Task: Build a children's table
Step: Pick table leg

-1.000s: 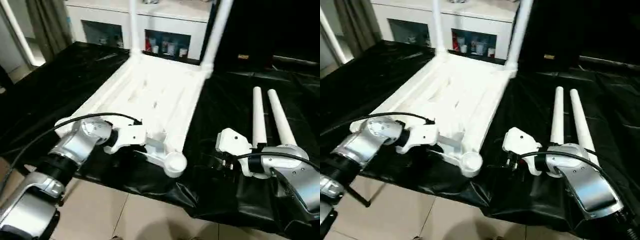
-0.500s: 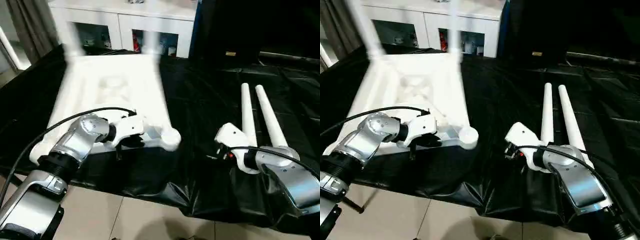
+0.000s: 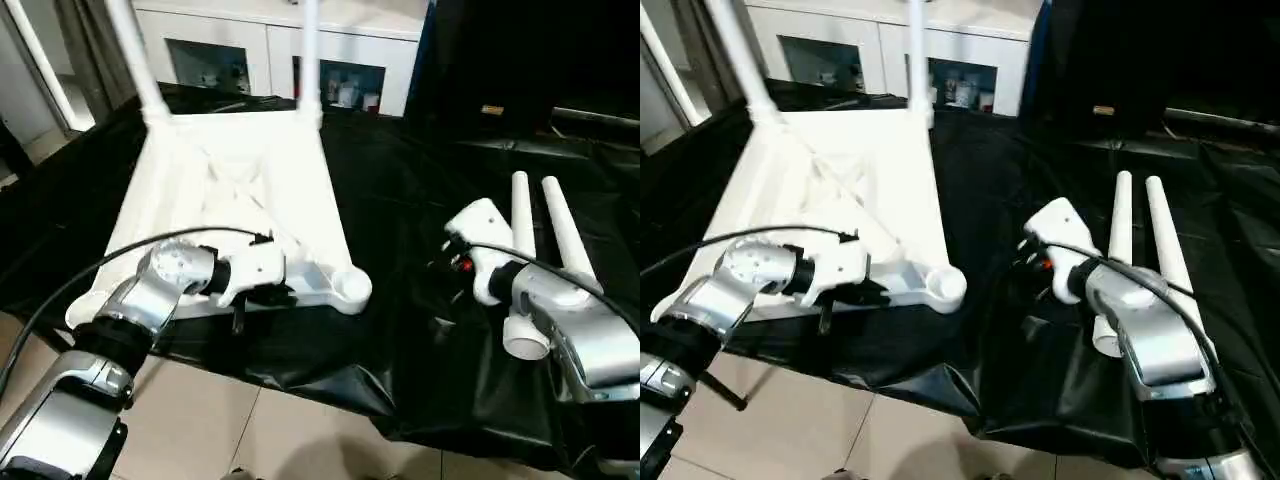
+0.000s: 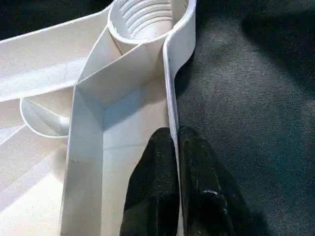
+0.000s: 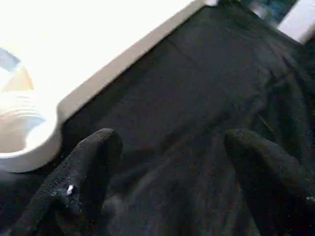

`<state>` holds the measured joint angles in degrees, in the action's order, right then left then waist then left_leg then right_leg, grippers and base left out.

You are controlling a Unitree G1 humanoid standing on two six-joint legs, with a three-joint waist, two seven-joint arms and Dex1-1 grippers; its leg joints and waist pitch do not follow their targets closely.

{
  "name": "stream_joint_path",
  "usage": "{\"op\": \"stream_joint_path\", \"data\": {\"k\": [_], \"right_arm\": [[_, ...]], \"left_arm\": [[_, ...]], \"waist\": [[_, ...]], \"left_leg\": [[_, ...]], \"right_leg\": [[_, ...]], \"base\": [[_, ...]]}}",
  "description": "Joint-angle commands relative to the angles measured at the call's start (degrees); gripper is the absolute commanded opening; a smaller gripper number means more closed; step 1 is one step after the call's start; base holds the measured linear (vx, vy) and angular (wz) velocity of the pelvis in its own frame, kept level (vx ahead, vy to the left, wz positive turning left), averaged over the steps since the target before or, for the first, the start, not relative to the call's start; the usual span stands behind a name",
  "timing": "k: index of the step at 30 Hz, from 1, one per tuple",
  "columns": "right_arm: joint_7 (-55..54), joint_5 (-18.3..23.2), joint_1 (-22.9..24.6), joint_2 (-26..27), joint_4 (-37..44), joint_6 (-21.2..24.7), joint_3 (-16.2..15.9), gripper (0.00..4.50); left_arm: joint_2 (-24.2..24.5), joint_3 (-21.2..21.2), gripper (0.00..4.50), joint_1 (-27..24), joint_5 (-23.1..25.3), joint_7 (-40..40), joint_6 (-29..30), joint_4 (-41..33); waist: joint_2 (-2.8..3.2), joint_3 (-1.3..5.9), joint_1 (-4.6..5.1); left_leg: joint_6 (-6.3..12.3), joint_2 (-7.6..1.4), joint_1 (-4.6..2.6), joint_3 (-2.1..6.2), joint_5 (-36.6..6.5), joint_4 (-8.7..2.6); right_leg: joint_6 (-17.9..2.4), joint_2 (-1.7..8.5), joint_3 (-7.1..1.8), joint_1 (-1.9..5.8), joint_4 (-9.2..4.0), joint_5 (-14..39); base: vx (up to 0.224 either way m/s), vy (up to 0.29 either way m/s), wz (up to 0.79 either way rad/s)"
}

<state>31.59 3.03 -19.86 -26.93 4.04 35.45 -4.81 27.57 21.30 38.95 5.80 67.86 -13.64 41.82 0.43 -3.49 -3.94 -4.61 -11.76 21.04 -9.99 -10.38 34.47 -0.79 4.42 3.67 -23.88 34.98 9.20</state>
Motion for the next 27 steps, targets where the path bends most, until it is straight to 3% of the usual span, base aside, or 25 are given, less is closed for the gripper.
{"op": "stream_joint_path", "data": {"k": [1, 5, 6, 7, 8, 9, 13, 16, 17, 20, 22, 23, 26, 27], "right_arm": [[-1.3, -0.5, -1.0, 0.5, 0.0, 1.8, 1.6, 3.83], [-4.9, 1.0, -3.0, 2.2, 0.0, 6.8, 3.9, 3.83], [-5.4, 1.1, -3.2, 2.6, 0.0, 7.4, 4.3, 3.83], [-6.6, 1.3, -3.7, 3.2, -0.2, 8.6, 5.3, 3.83], [-7.3, 1.5, -4.0, 3.6, -0.4, 9.4, 5.9, 4.11], [-9.7, 1.9, -5.2, 4.9, -0.8, 12.3, 8.6, 4.18], [-12.8, 1.6, -7.4, 5.7, -1.4, 17.4, 11.9, 4.48], [-14.7, 1.5, -8.7, 5.7, -2.3, 19.8, 13.7, 4.50], [-15.9, 0.7, -9.3, 4.9, -3.0, 21.8, 14.4, 4.50], [-18.6, -0.7, -10.1, 3.6, -5.2, 25.4, 16.8, 4.50], [-18.6, -0.7, -10.1, 3.6, -5.2, 25.4, 16.8, 4.50], [-19.3, -1.2, -10.3, 2.5, -5.9, 29.2, 17.6, 4.50], [-19.6, -0.9, -10.2, 1.3, -7.2, 34.2, 18.3, 4.50], [-19.3, -0.4, -10.0, 1.1, -7.9, 36.2, 18.4, 4.50]], "left_arm": [[-0.4, -0.7, 0.01, 1.0, -1.3, 0.2, -3.6, -1.2], [-0.4, -1.9, 0.01, 1.6, -0.9, -1.4, -6.0, 0.3], [-0.4, -2.2, 0.30, 1.9, -0.9, -1.8, -6.3, 0.6], [-0.3, -3.0, 0.48, 1.9, -2.3, -0.5, -4.8, -0.3], [-0.3, -3.5, 0.60, 1.8, -3.4, 0.6, -3.7, -0.9], [0.2, -5.5, 0.60, 1.0, -6.8, 2.6, -1.3, -4.3], [2.3, -7.5, 1.01, -0.7, -10.1, 4.1, 2.9, -10.8], [3.4, -8.0, 1.10, -1.7, -11.2, 4.5, 5.0, -14.9], [3.7, -8.3, 1.39, -2.2, -12.2, 4.8, 8.3, -17.9], [3.3, -8.7, 1.52, -3.0, -13.3, 3.9, 13.5, -22.9], [3.3, -8.7, 1.81, -3.0, -13.3, 3.9, 13.5, -22.9], [3.4, -8.0, 1.91, -3.8, -13.9, 4.2, 16.5, -26.1], [3.2, -7.2, 1.92, -4.4, -15.3, 3.9, 20.5, -30.7], [2.8, -7.0, 2.18, -4.4, -15.8, 3.7, 22.2, -32.4]], "waist": [[0.34, 4.41, 0.10], [0.11, 4.39, 0.15], [0.13, 4.45, 0.17], [-0.20, 4.41, 0.21], [0.06, 4.45, 0.12], [-0.28, 4.43, 0.15], [-0.09, 4.35, 0.29], [-0.07, 4.24, 0.61], [-0.26, 4.20, 0.78], [-0.28, 4.23, 0.68], [-0.30, 4.11, 0.70], [-0.53, 4.17, 0.72], [-0.57, 4.22, 0.65], [-0.62, 4.13, 0.74]], "left_leg": [[-0.86, -0.72, -0.81, 0.07, -12.7, -3.95], [-1.03, -0.70, -0.94, 0.03, -12.3, -3.95], [-1.11, -0.70, -0.86, 0.05, -12.1, -3.95], [-1.18, -0.81, -0.91, 0.01, -11.9, -4.01], [-1.26, -0.78, -0.86, 0.06, -11.5, -3.98], [-1.42, -0.80, -0.83, -0.02, -11.2, -4.00], [-1.93, -0.84, -0.84, 0.05, -11.0, -4.10], [-2.15, -0.73, -0.92, -0.07, -11.4, -4.05], [-2.36, -0.67, -0.90, -0.14, -11.2, -4.04], [-2.51, -0.59, -0.99, -0.24, -10.5, -3.91], [-2.42, -0.55, -0.87, -0.25, -10.5, -3.94], [-2.33, -0.53, -0.87, -0.23, -9.9, -3.93], [-2.10, -0.55, -0.88, -0.26, -9.5, -3.85], [-2.10, -0.56, -0.86, -0.30, -9.7, -3.86]], "right_leg": [[-11.5, 2.88, -2.55, 3.63, -3.85, 11.6], [-10.7, 2.83, -2.60, 3.40, -3.98, 13.4], [-10.6, 2.86, -2.59, 3.49, -3.89, 13.3], [-10.5, 2.89, -2.61, 3.43, -3.92, 13.4], [-10.5, 2.98, -2.60, 3.39, -3.77, 13.4], [-10.8, 3.03, -2.61, 3.41, -3.78, 13.3], [-11.4, 2.92, -2.53, 3.38, -3.33, 12.6], [-10.6, 2.86, -2.59, 3.29, -3.54, 14.3], [-10.0, 2.80, -2.59, 3.34, -3.66, 15.5], [-9.7, 2.75, -2.62, 3.26, -3.70, 16.1], [-9.5, 2.70, -2.62, 3.24, -3.86, 16.4], [-9.1, 2.63, -2.62, 3.38, -3.72, 16.5], [-9.1, 2.60, -2.59, 3.35, -3.74, 16.6], [-9.3, 2.56, -2.61, 3.30, -3.78, 16.6]], "base": [[0.000, 0.000, 0.00], [0.000, 0.000, 0.00], [0.000, 0.000, 0.00], [0.000, 0.000, 0.00], [0.000, 0.000, 0.00], [0.000, 0.000, 0.00], [0.000, 0.000, 0.00], [0.000, 0.000, 0.00], [0.000, 0.000, 0.00], [0.000, 0.000, 0.00], [0.000, 0.000, 0.00], [0.000, 0.000, 0.00], [0.000, 0.000, 0.00], [0.000, 0.000, 0.00]]}}
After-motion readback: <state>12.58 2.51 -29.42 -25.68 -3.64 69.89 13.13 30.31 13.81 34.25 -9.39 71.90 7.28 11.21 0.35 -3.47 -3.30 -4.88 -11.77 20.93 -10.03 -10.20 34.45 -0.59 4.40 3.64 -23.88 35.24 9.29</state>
